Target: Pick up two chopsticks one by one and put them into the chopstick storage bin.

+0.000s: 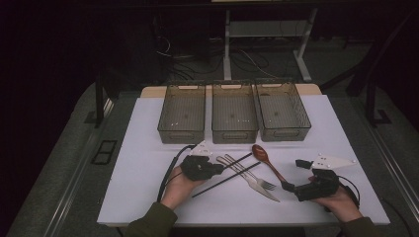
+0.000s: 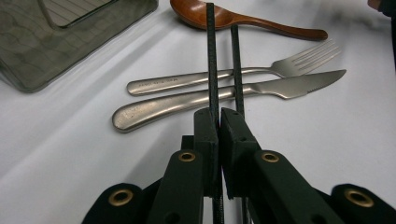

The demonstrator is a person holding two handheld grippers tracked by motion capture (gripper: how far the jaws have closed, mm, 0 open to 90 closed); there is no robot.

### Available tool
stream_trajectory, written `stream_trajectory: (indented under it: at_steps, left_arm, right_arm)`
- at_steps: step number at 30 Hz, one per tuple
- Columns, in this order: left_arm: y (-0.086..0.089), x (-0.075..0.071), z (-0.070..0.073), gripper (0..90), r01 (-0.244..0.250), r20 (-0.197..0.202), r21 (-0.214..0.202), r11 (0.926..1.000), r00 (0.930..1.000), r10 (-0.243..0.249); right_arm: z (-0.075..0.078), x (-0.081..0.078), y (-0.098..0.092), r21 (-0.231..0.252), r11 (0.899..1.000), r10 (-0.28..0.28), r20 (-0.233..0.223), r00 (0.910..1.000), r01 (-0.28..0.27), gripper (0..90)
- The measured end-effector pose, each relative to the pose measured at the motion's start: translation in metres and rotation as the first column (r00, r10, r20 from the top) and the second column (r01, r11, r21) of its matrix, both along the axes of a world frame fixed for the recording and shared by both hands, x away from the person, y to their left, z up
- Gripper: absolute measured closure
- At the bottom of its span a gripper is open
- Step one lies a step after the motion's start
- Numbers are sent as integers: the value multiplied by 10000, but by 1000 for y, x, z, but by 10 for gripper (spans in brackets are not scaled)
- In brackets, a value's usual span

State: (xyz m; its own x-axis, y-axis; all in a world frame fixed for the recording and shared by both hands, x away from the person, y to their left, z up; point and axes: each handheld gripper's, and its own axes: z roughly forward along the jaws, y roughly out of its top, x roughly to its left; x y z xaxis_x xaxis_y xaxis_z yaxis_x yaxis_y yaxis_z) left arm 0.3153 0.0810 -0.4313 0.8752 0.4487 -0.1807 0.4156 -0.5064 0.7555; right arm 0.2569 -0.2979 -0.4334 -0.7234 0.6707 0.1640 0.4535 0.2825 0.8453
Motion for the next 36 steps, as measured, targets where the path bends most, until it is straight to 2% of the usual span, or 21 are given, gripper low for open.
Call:
stream_trajectory:
  at_steps: [15, 26, 36]
  left_arm:
    - [22, -2, 17, 849, -77, 167, -320, 9995, 9998, 83]
    - [45, 3, 29, 850, -530, 289, -541, 9971, 9981, 546]
    - [69, 10, 39, 850, -1104, 413, -793, 9907, 9926, 1139]
  right_arm:
    - [0, 0, -1, 15, 10000, -83, 13, 10000, 83, 0]
    - [0, 0, -2, 27, 10000, -94, 29, 10000, 94, 0]
    - [0, 0, -2, 60, 9999, -92, 24, 10000, 92, 0]
